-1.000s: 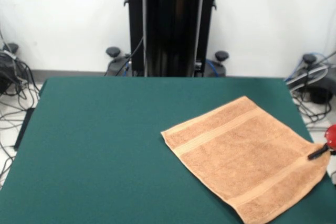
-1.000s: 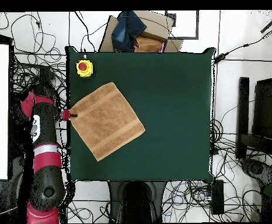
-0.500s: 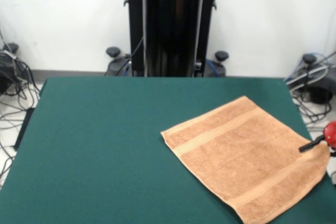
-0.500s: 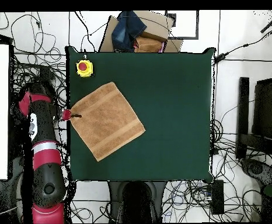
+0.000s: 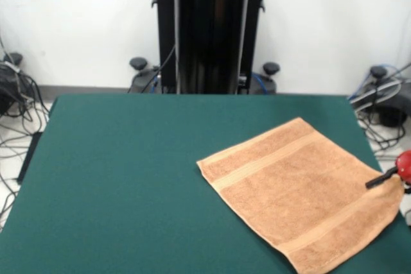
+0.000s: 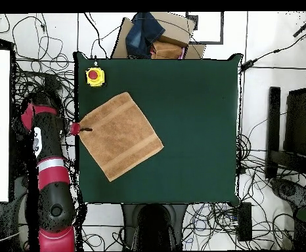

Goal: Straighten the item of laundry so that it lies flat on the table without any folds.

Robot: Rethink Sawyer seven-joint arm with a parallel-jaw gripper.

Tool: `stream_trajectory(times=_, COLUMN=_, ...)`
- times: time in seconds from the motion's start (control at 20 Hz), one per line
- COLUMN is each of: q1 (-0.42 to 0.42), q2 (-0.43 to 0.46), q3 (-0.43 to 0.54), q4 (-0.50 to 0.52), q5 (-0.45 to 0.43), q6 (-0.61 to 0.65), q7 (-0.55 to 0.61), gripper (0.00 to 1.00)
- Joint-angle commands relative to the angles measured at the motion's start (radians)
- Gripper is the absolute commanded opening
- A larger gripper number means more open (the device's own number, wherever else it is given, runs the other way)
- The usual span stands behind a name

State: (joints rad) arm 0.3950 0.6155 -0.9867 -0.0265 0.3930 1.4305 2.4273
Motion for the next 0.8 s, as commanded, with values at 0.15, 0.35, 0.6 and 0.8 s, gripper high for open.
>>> stream_trajectory(times=0.15, q1=0.098, q2=-0.052, q3=0.251, q4=0.205, q5=0.052, q6=-0.172, q7=0.177, gripper=1.0)
stream_trajectory(times=0.35, q1=0.195, q2=-0.317, q3=0.438, q4=0.485, q5=0.004, q6=-0.209, q7=0.098, gripper=1.0)
stream_trajectory(times=0.6, q1=0.239, q2=-0.634, q3=0.529, q4=0.864, q5=-0.004, q6=-0.294, q7=-0.039, gripper=1.0)
stream_trajectory(times=0.8, q1=0.235, q2=-0.806, q3=0.547, q4=1.02, q5=-0.001, q6=-0.27, q7=-0.149, gripper=1.0)
